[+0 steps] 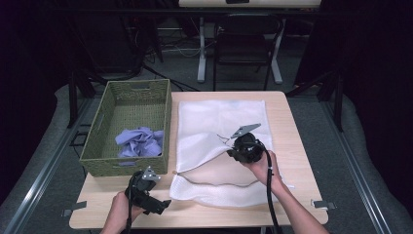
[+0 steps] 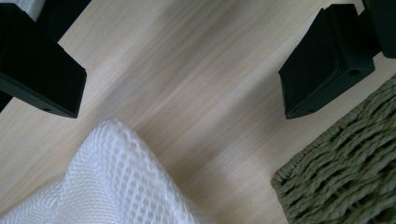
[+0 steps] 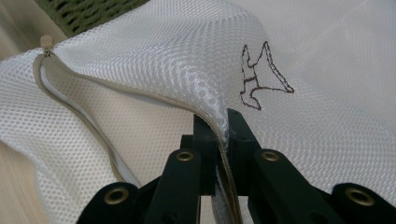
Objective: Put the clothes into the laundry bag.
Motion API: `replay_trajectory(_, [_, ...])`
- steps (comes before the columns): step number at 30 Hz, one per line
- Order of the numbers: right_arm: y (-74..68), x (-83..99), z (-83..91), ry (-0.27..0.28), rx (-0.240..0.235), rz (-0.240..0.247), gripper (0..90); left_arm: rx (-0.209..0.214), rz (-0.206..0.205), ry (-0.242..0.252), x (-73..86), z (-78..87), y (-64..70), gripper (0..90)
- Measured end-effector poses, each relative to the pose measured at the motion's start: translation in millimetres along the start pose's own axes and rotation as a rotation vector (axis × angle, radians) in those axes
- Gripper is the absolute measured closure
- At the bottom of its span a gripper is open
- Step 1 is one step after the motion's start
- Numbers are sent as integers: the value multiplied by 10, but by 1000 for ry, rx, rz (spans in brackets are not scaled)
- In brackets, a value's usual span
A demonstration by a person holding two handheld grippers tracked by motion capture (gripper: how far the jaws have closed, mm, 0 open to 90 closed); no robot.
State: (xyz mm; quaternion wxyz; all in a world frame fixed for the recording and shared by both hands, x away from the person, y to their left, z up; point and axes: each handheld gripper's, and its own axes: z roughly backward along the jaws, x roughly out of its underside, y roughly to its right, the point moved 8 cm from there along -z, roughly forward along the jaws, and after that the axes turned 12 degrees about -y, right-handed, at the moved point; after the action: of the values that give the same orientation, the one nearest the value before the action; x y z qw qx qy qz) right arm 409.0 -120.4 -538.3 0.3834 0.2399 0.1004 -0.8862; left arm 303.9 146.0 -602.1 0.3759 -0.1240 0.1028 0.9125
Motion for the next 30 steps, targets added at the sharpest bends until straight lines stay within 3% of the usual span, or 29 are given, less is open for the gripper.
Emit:
replay_trajectory(5, [15,-36,5,1,-22,3,854,18,-3,3,-11,35,1,3])
replay_trajectory(10, [23,-2,-47,-17,-28,11,854,80,-21,-5,2,57,20,3])
replay_trajectory(17, [30,20,-66,-24,-30,27,853,79,-51,-12,1,98,58,3])
replay_trajectory(19, [34,23,-65,-25,-34,33,853,83,-77,-10,-6,142,94,3])
replay_trajectory(24, [32,36,-56,-28,-41,49,852,93,-108,25,-76,267,156,3])
replay_trajectory(30, [21,36,-57,-33,-42,63,852,108,-115,30,-126,378,144,2])
